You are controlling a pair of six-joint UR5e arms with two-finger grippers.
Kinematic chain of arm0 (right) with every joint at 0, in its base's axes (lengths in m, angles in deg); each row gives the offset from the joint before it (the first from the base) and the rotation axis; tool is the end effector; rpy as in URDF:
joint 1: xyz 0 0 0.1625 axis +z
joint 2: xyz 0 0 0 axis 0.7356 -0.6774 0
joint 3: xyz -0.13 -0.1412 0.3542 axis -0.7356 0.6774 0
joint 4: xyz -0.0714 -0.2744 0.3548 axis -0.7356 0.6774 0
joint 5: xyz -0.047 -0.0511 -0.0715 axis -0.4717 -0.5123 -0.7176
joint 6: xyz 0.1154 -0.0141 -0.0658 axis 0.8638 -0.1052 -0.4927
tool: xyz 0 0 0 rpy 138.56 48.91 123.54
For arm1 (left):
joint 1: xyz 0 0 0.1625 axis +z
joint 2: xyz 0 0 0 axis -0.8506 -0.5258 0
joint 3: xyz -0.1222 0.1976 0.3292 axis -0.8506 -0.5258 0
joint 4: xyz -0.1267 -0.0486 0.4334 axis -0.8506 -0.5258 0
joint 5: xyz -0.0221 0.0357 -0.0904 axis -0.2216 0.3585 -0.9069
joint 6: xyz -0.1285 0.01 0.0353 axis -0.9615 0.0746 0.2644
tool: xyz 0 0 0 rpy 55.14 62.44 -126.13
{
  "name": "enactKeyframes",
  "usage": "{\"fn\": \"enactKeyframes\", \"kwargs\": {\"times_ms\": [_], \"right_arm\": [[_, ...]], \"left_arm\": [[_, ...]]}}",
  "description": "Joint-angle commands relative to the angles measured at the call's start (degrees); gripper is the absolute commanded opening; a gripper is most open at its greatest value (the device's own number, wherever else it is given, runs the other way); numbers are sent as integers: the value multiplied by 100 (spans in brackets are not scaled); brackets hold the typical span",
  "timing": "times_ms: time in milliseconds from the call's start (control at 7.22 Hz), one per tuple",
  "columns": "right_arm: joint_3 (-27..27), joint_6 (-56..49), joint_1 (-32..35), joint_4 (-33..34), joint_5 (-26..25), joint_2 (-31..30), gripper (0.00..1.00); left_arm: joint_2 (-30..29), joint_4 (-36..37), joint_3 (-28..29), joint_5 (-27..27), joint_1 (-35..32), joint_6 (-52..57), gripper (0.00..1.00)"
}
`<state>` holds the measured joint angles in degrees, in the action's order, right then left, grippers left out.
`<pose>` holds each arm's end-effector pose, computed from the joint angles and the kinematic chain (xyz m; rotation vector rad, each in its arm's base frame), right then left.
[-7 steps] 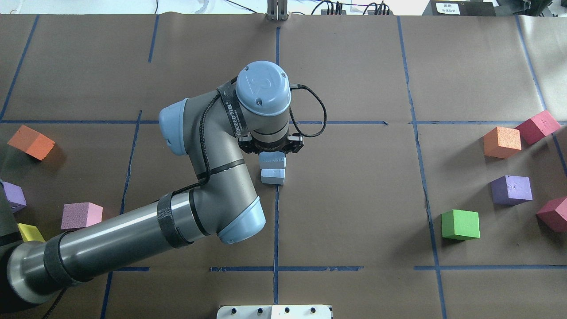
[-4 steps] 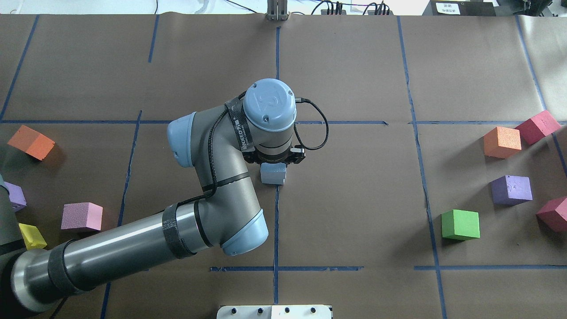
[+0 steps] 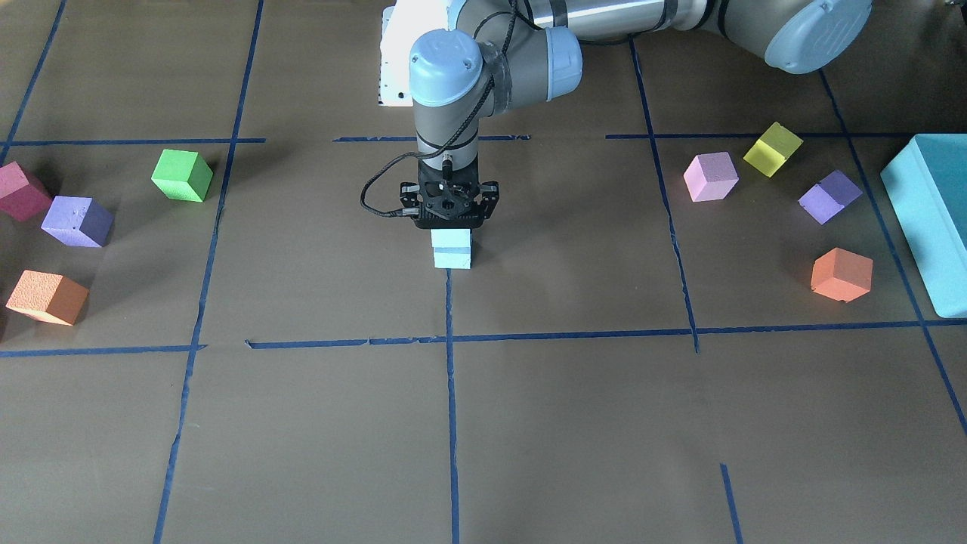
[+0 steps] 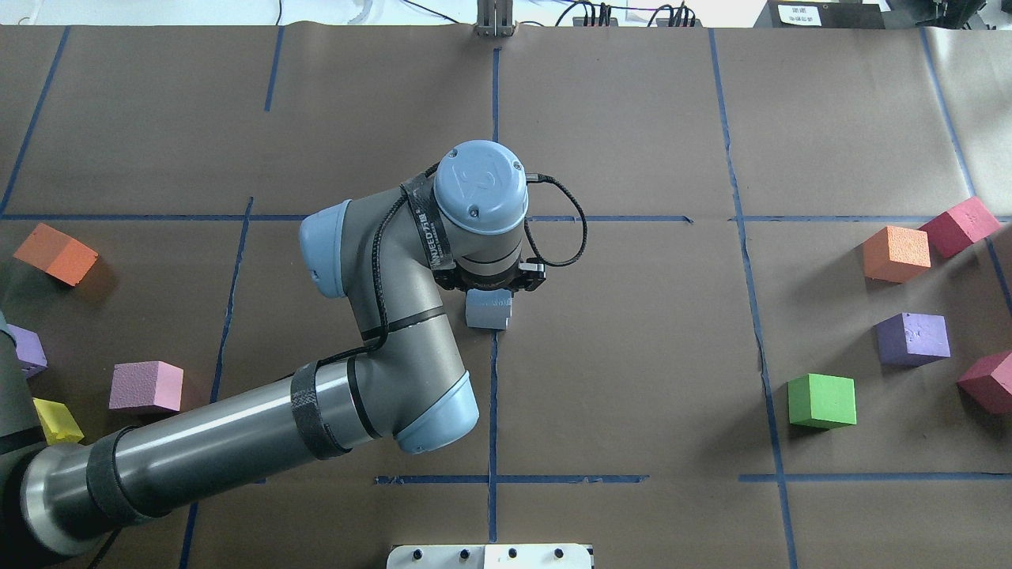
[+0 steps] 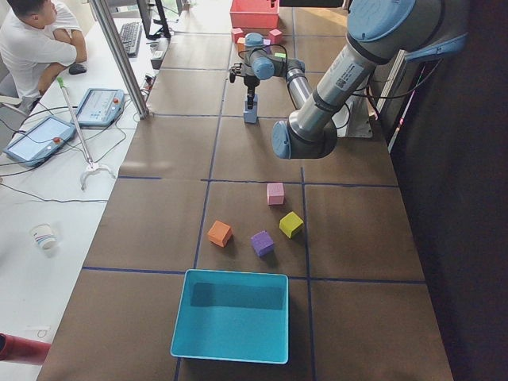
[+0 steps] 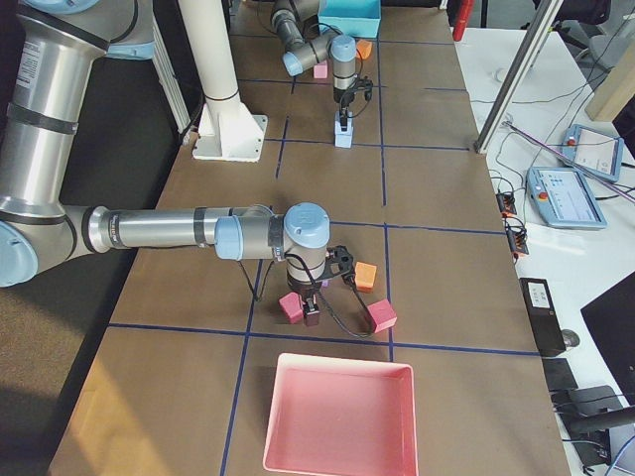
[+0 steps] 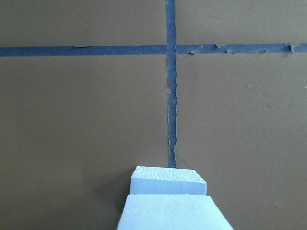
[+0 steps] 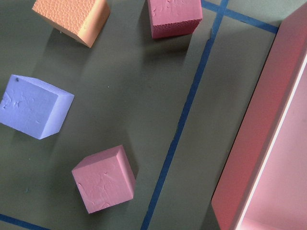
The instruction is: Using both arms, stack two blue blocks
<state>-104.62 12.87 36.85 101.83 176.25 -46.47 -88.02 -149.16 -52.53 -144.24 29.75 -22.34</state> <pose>0.0035 -0.4147 0.6169 0.0800 -0.7191 -0.3221 0.6362 -0.4574 0.1091 0.0911 0.8096 -0.0238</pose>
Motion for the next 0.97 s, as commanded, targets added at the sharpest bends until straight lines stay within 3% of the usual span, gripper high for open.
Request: {"fn": "enactKeyframes", "kwargs": {"times_ms": [0, 277, 415, 554, 831], "right_arm": [[0, -5, -1, -2, 0, 0, 100], [44, -5, -1, 6, 0, 0, 100], [44, -5, -1, -2, 0, 9, 100], [44, -5, -1, -2, 0, 9, 100], [44, -5, -1, -2, 0, 9, 100]], "left_arm": [[7, -83, 48, 0, -13, 1, 31], [25, -83, 101, 0, -13, 18, 61], [25, -83, 101, 0, -13, 10, 71], [25, -83, 92, 0, -13, 9, 100], [-1, -57, -74, -253, -336, 18, 100]]}}
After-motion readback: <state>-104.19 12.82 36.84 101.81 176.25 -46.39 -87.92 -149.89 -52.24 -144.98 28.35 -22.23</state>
